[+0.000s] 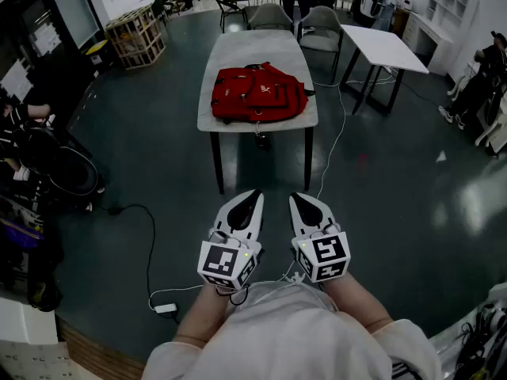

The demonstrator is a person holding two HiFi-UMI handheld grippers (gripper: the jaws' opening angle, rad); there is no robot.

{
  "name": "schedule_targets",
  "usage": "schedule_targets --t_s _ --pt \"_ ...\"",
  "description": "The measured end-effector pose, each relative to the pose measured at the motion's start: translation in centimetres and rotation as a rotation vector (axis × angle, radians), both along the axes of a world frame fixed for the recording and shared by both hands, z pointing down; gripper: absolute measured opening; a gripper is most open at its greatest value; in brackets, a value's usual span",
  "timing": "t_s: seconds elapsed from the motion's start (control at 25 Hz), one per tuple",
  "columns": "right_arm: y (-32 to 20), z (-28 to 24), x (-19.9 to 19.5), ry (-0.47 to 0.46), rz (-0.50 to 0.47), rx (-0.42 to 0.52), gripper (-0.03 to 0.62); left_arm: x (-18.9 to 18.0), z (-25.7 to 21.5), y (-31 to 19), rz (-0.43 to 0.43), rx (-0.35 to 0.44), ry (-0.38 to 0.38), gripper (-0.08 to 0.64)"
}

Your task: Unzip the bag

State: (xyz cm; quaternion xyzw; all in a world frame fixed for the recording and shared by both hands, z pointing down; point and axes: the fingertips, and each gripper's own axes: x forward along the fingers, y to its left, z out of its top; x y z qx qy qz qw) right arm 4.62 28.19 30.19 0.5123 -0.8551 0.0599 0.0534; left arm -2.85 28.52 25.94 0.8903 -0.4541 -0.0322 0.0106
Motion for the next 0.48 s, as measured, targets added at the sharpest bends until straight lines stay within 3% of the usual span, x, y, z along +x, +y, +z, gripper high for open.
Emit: schedule_targets --t_s 0.48 --pt "-0.2 0.8 -1.8 0.006 0.001 -0.023 0.026 -1.9 0.7 -0.4 0.006 -0.017 0.029 0.020"
